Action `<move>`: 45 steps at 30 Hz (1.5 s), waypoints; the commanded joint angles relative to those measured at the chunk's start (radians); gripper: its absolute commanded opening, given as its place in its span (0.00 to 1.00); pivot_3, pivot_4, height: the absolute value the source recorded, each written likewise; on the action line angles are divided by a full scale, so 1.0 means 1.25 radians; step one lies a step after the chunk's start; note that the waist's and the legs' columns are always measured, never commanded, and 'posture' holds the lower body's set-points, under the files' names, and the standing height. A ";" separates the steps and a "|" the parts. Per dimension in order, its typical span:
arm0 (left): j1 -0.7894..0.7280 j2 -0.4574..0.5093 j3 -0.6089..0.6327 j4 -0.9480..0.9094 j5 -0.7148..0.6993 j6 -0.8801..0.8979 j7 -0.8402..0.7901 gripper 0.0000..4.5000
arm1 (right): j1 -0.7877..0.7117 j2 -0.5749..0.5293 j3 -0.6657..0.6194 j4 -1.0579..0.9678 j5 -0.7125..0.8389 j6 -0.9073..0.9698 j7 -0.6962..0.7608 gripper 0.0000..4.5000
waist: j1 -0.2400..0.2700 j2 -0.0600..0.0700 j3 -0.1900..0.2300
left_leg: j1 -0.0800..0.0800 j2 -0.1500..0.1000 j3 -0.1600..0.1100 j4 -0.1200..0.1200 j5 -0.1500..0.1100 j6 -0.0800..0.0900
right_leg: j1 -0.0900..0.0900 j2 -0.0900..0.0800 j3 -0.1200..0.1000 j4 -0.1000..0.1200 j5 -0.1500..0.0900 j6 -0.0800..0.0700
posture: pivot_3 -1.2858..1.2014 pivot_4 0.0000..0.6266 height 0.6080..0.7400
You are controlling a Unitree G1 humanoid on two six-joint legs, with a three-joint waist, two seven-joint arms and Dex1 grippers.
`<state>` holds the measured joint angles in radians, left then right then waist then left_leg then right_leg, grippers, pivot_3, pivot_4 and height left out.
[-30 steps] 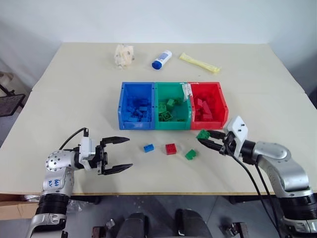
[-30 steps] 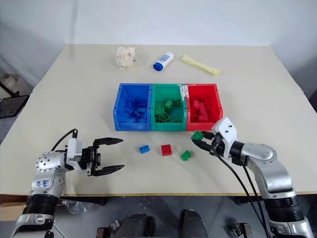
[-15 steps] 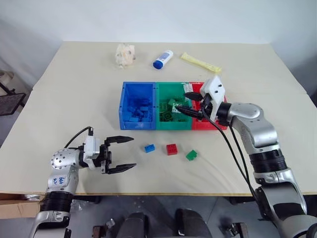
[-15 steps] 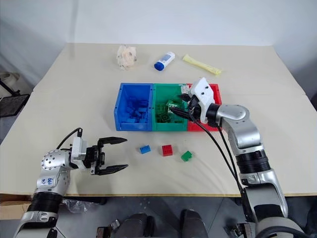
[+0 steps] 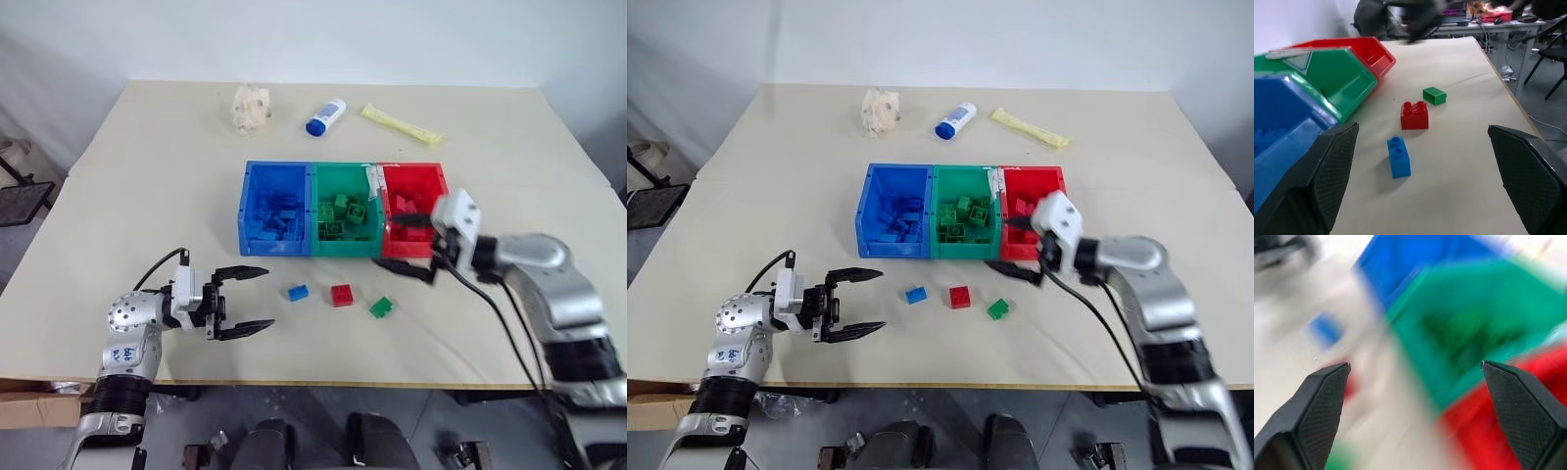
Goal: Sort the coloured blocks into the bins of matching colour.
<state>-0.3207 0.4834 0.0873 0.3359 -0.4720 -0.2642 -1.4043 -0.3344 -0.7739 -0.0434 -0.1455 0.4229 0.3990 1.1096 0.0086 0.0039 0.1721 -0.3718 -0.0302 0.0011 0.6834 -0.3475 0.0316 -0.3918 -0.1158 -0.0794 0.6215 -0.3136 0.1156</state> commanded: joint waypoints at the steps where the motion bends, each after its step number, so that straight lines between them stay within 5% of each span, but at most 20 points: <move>1: -0.012 0.009 0.008 0.013 -0.008 -0.015 -0.022 1.00 | 0.104 -0.073 -0.111 -0.091 0.054 0.021 0.040 1.00 | 0.001 0.000 0.000 | 0.000 0.000 0.000 0.000 0.000 0.000 | 0.000 0.000 0.000 0.000 0.000 0.000 | 0.52 0.24 1.00; 8: -0.025 0.038 0.027 0.051 -0.013 -0.018 -0.063 1.00 | 0.385 -0.169 -0.331 -0.122 0.055 0.036 0.086 1.00 | 0.006 0.000 0.000 | 0.002 0.001 0.003 0.000 0.000 0.000 | 0.001 0.000 0.001 0.000 0.000 0.000 | 0.52 0.24 1.00; 13: -0.037 0.045 0.034 0.073 -0.010 -0.024 -0.076 1.00 | 0.422 -0.179 -0.359 -0.138 0.060 0.043 0.082 1.00 | 0.009 0.000 0.000 | 0.002 0.001 0.003 0.000 0.000 0.000 | 0.001 0.000 0.002 -0.001 0.000 0.000 | 0.52 0.24 1.00; 28: -0.017 0.042 0.038 0.026 -0.013 -0.012 -0.059 1.00 | 0.094 -0.027 0.068 -0.102 -0.067 0.076 -0.081 1.00 | 0.009 -0.001 0.000 | 0.001 0.001 0.002 0.000 0.000 0.000 | 0.000 0.000 0.002 -0.001 0.000 0.000 | 0.52 0.24 1.00; 36: 0.028 0.041 0.042 -0.030 -0.017 0.000 -0.027 1.00 | 0.026 0.062 0.179 -0.004 -0.144 0.027 -0.101 1.00 | 0.009 -0.001 0.000 | 0.001 0.001 0.001 0.000 0.000 0.000 | 0.000 0.000 0.001 0.000 0.000 0.000 | 0.52 0.24 1.00; 45: 0.052 0.042 0.044 -0.058 -0.019 0.007 -0.013 1.00 | 0.041 0.060 0.163 -0.018 -0.135 0.014 -0.092 0.36 | 0.009 -0.001 0.000 | 0.001 0.001 0.001 0.000 0.000 0.000 | 0.000 0.000 0.001 0.000 0.000 0.000 | 0.52 0.24 1.00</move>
<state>-0.2627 0.5274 0.1292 0.2877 -0.4747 -0.2576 -1.4264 -0.2963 -0.6961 0.1761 -0.1502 0.2449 0.4230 0.9876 0.0199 0.0032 0.1725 -0.3703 -0.0292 0.0029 0.6839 -0.3473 0.0317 -0.3918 -0.1157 -0.0778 0.6213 -0.3136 0.1156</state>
